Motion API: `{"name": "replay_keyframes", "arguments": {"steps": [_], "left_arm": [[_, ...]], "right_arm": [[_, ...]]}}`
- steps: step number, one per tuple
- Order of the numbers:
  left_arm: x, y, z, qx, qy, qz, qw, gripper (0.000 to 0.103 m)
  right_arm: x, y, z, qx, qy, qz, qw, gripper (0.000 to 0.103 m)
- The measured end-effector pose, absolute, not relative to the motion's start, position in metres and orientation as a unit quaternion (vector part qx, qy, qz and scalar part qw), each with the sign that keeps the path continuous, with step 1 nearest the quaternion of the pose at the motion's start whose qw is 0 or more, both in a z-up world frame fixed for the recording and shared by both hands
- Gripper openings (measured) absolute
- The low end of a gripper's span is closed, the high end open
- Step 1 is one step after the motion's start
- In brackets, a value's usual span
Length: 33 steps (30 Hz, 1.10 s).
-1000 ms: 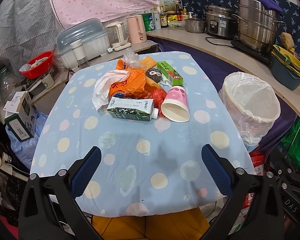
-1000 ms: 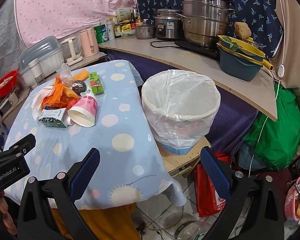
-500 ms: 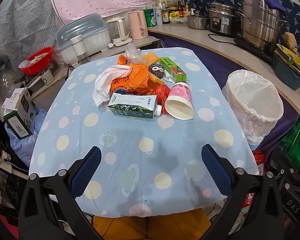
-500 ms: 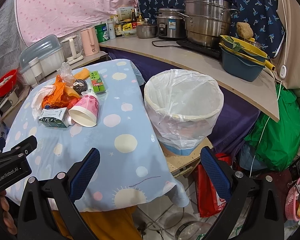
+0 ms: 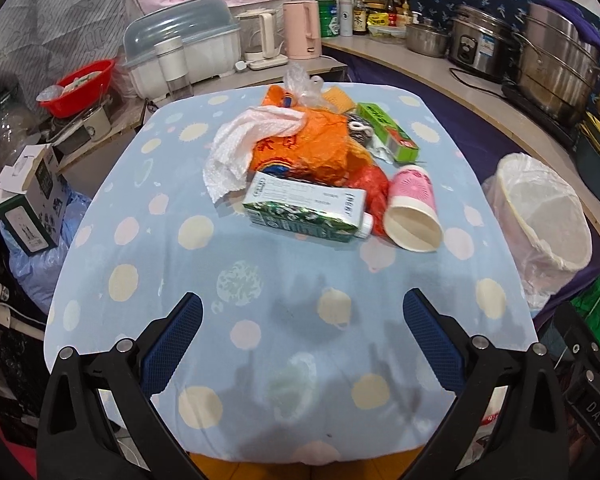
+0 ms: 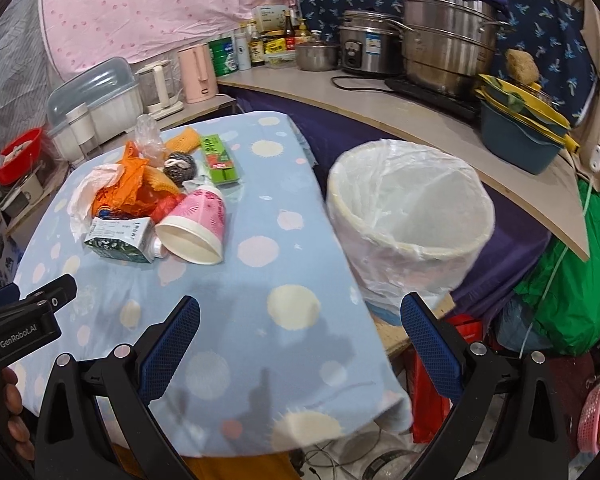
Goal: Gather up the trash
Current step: 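Reach the left tool to the green carton while the right tool reaches the pink cup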
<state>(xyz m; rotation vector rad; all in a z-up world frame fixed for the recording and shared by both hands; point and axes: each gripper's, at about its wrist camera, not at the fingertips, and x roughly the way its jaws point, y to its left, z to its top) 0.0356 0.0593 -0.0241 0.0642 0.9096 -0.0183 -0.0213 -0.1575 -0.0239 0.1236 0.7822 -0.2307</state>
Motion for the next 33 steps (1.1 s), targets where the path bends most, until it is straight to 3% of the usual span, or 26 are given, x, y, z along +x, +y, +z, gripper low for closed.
{"name": "replay_keyframes", "arguments": {"steps": [9,22,33], "left_arm": [[0.083,0.092,-0.032,-0.020,0.452,0.002,0.892,0.096],[0.158,0.108,-0.044,-0.077,0.461,0.027,0.884,0.096],[0.196,0.092,-0.079,-0.119,0.505,0.030,0.855,0.096]], "right_arm": [[0.046,-0.117,-0.022,0.055,0.359,-0.065,0.929,0.096],[0.147,-0.111,-0.062,0.101,0.417,-0.048,0.902,0.096],[0.156,-0.112,-0.099,0.111,0.453,-0.047,0.884,0.096]]}}
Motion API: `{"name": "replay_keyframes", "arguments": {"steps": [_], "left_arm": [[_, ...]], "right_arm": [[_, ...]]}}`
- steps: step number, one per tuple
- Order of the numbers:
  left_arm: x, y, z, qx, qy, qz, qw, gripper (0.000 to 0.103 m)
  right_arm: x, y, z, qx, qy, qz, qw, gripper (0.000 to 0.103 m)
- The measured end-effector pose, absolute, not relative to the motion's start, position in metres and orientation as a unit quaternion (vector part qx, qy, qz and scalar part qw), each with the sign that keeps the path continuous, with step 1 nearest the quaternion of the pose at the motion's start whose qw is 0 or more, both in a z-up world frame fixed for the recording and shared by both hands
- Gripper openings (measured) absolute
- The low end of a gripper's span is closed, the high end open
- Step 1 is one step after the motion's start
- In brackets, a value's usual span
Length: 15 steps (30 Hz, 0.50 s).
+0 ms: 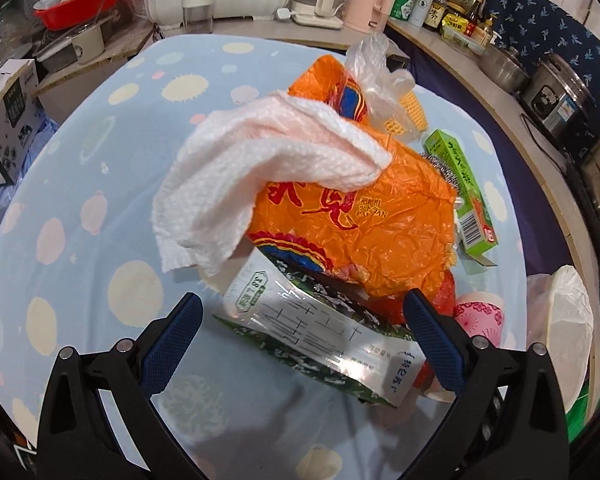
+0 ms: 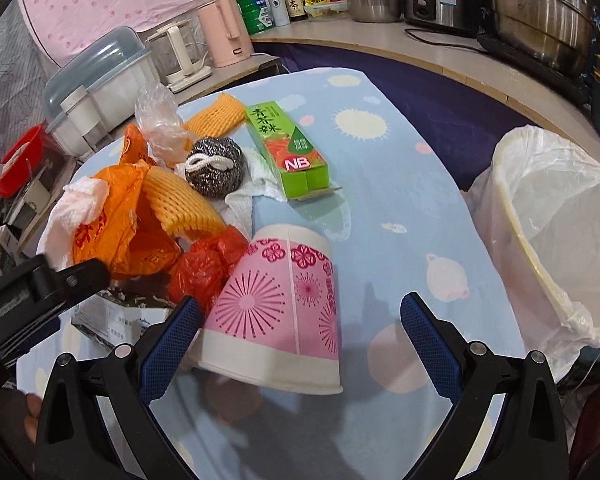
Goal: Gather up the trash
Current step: 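Reach the left tool to the green carton while the right tool reaches the pink cup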
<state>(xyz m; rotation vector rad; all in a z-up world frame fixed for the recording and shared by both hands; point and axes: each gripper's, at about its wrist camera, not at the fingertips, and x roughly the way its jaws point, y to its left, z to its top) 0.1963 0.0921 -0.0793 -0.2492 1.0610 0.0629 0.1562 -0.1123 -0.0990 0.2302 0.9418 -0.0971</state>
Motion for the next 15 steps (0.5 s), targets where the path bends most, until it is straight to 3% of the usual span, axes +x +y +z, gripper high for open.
{"name": "replay_keyframes", "arguments": {"steps": [5,8,9,15], "left_arm": [[0.204,0.089,-0.097,-0.123,0.525,0.038,0.841,0.096],[0.203,0.091,-0.102,-0.133,0.528,0.038,0.838,0.096],[0.202,0.092,-0.103,-0.132,0.528,0.038,0.838,0.093],[0.189,0.101,-0.102,-0.143,0.532,0.018,0.835,0.084]], "right_arm": [[0.156,-0.107,-0.113,0.103,0.468,-0.044,0.877,0.095],[0.157,-0.107,-0.118,0.103,0.477,-0.041,0.872,0.084],[0.157,-0.108,-0.119,0.106,0.479,-0.039,0.871,0.080],[0.149,-0.116,-0.115,0.113,0.471,-0.041,0.874,0.077]]}}
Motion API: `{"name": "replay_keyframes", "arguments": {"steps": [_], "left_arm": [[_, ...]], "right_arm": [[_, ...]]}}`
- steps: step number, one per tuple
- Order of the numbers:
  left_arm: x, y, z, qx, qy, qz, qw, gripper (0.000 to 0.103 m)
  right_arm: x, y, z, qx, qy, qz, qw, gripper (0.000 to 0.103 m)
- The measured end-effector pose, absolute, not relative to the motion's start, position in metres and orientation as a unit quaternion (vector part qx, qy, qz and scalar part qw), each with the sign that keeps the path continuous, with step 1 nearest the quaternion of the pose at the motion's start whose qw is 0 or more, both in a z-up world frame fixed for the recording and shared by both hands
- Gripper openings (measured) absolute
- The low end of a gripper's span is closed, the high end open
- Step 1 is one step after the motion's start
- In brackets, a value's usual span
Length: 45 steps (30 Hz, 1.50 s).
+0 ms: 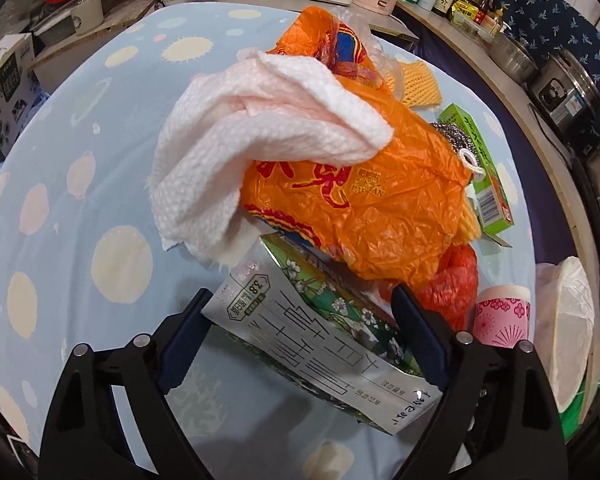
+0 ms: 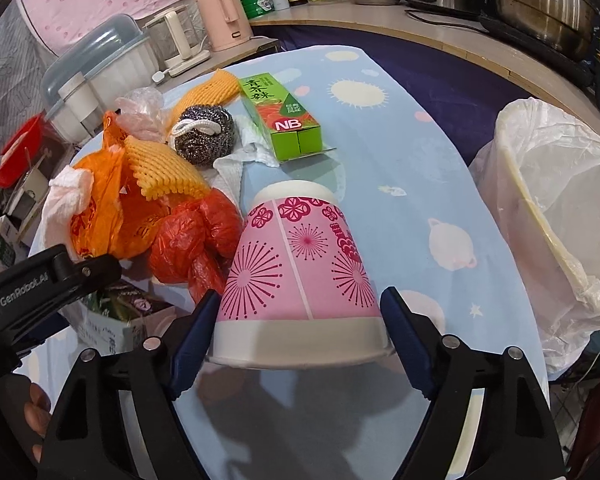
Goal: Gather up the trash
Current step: 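Reach the left tool to the green carton while the right tool reaches the pink cup, then grasp the green carton with the left tool while the right tool grasps the pink cup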
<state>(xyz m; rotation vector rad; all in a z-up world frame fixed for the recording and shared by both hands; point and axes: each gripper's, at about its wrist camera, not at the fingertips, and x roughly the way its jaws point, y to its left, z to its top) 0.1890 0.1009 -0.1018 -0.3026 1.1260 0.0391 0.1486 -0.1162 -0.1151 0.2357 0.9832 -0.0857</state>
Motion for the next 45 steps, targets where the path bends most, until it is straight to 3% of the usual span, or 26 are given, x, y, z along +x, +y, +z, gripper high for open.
{"name": "replay_keyframes", "arguments": {"steps": [16,27,29,31,45], "left_arm": [[0.142,0.091,-0.078,-0.115,0.505,-0.035,0.855,0.075],[0.150,0.039,-0.091,-0.098,0.494,-0.059,0.862,0.076],[0.151,0.037,-0.097,-0.111,0.504,-0.055,0.855,0.078],[0.149,0.039,-0.102,-0.127,0.512,-0.044,0.848,0.087],[0.119,0.025,-0.107,-0.153,0.511,0.009,0.846,0.093]], "right_arm": [[0.100,-0.127,-0.089,0.098,0.444,-0.047,0.889,0.075],[0.079,-0.154,-0.081,0.108,0.433,-0.074,0.892,0.075],[0.076,-0.161,-0.083,0.113,0.435,-0.080,0.890,0.075],[0.074,-0.166,-0.085,0.118,0.437,-0.084,0.888,0.075],[0.070,-0.179,-0.093,0.131,0.439,-0.087,0.885,0.075]]}}
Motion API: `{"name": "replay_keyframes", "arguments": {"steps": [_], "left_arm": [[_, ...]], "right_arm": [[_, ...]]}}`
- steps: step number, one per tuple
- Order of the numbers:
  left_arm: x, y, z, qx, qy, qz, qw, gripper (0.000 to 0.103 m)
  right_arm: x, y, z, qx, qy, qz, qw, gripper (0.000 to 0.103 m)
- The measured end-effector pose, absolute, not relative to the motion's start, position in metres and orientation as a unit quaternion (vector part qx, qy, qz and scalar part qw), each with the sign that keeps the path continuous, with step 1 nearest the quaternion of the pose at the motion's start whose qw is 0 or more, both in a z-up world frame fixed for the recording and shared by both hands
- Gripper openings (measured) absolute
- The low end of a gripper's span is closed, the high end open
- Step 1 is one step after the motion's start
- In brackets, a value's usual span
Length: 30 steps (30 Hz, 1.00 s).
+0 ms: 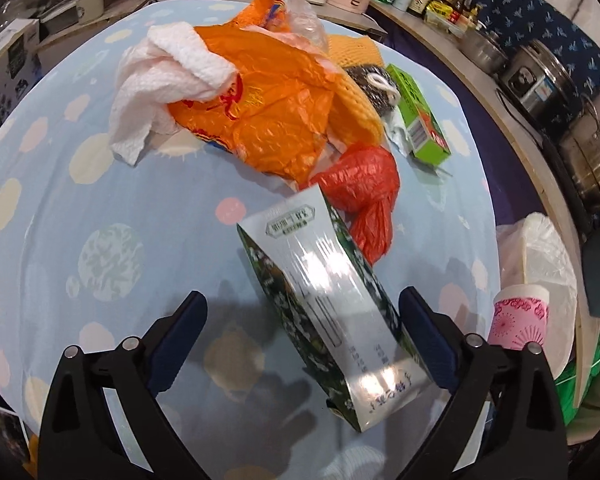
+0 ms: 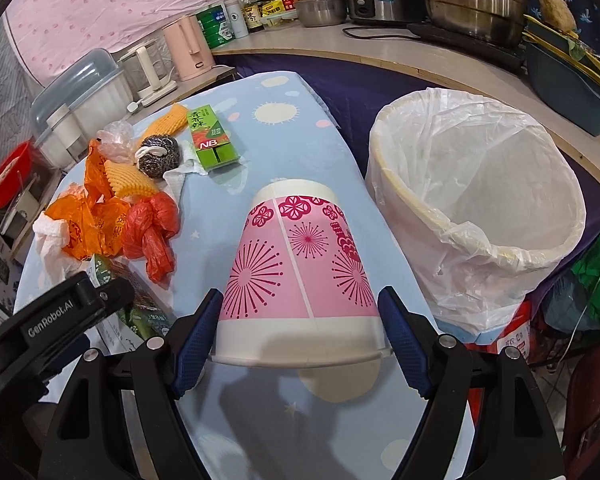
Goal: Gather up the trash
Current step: 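Grasp the green carton with the left tool while the right tool grasps the pink cup, then carry carton and cup to the bin and open both tools to drop them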
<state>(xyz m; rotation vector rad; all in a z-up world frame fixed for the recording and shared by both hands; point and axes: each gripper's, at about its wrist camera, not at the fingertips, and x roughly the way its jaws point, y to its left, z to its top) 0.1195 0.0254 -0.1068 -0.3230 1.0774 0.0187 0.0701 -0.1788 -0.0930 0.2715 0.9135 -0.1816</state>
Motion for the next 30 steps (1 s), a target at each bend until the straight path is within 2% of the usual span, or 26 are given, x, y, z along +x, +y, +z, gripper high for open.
{"name": "replay_keyframes", "arguments": {"steps": [3,5,7,9,14,18,30], "left_arm": [[0.118,0.020,-0.111,-0.143,0.516,0.005,0.844,0.093],[0.117,0.020,-0.110,-0.144,0.514,-0.003,0.845,0.088],[0.116,0.018,-0.106,-0.142,0.512,-0.021,0.847,0.069],[0.114,0.016,-0.102,-0.134,0.511,-0.033,0.848,0.064],[0.113,0.017,-0.104,-0.136,0.513,-0.044,0.846,0.064],[0.119,0.013,-0.113,-0.139,0.519,-0.036,0.843,0.074],[0.109,0.017,-0.102,-0.147,0.531,-0.080,0.831,0.062]], "right_arm": [[0.068,-0.180,-0.093,0.132,0.439,-0.087,0.884,0.075],[0.068,-0.180,-0.093,0.132,0.439,-0.086,0.884,0.075],[0.067,-0.180,-0.094,0.132,0.439,-0.087,0.885,0.075],[0.067,-0.180,-0.094,0.132,0.439,-0.087,0.885,0.075],[0.059,-0.181,-0.094,0.133,0.436,-0.088,0.886,0.075],[0.056,-0.182,-0.091,0.135,0.434,-0.090,0.886,0.075],[0.047,-0.192,-0.078,0.142,0.420,-0.096,0.891,0.075]]}}
